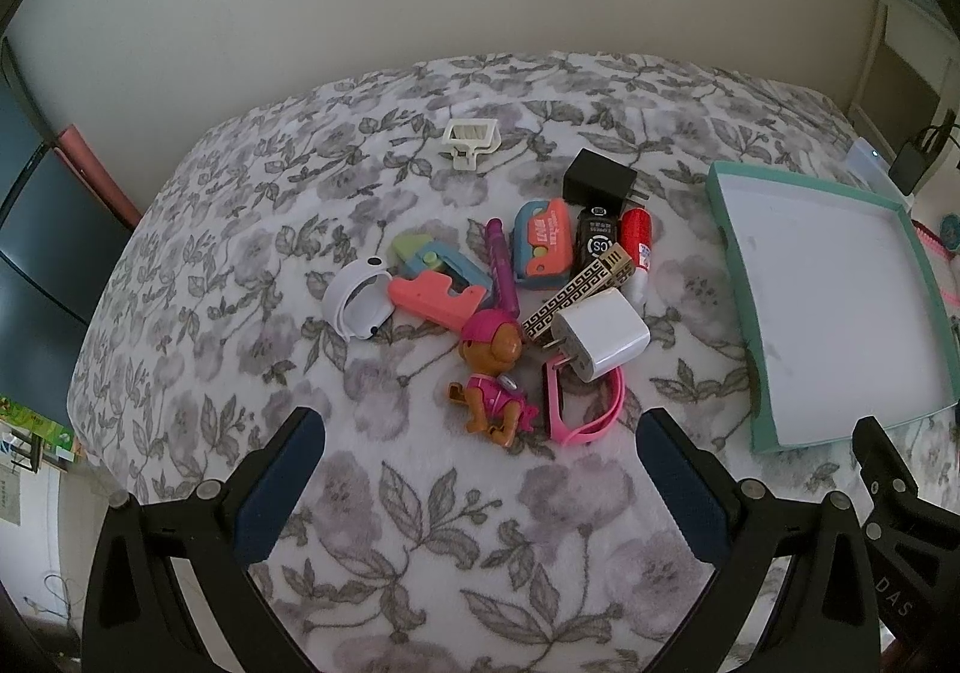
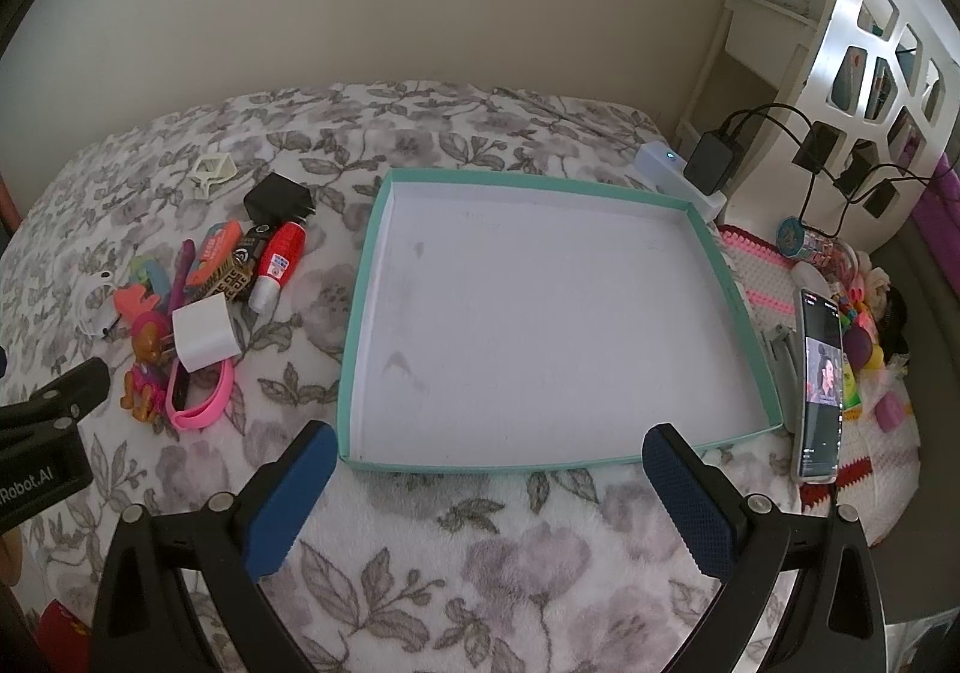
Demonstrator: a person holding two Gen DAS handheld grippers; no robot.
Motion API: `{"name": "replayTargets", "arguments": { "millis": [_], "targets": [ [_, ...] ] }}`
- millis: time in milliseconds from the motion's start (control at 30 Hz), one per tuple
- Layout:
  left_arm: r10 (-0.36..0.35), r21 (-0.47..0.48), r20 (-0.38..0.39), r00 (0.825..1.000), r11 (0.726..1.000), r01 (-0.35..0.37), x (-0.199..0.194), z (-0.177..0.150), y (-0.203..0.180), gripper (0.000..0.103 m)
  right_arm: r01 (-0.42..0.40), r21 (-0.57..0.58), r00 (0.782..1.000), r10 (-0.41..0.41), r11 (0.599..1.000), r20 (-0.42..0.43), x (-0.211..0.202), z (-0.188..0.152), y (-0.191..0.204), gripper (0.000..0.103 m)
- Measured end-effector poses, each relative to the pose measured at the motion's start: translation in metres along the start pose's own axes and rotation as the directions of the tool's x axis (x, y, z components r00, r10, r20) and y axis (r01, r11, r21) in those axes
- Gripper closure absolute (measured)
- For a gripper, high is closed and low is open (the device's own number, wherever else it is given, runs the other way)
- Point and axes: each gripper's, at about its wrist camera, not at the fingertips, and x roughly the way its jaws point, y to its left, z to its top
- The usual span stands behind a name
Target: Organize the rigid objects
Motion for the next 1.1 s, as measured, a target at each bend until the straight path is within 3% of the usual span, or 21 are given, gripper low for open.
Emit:
{"name": "replayTargets", "arguments": {
  "millis": [1100],
  "targets": [
    [0.003, 0.001, -0.008, 1.000, 1.000, -0.003, 0.0023, -0.0016, 0.0002, 0.000, 0.001, -0.001, 1.000, -0.001, 1.000, -0.001, 0.0014, -0.0030, 0.0004, 0.000]
  ]
}}
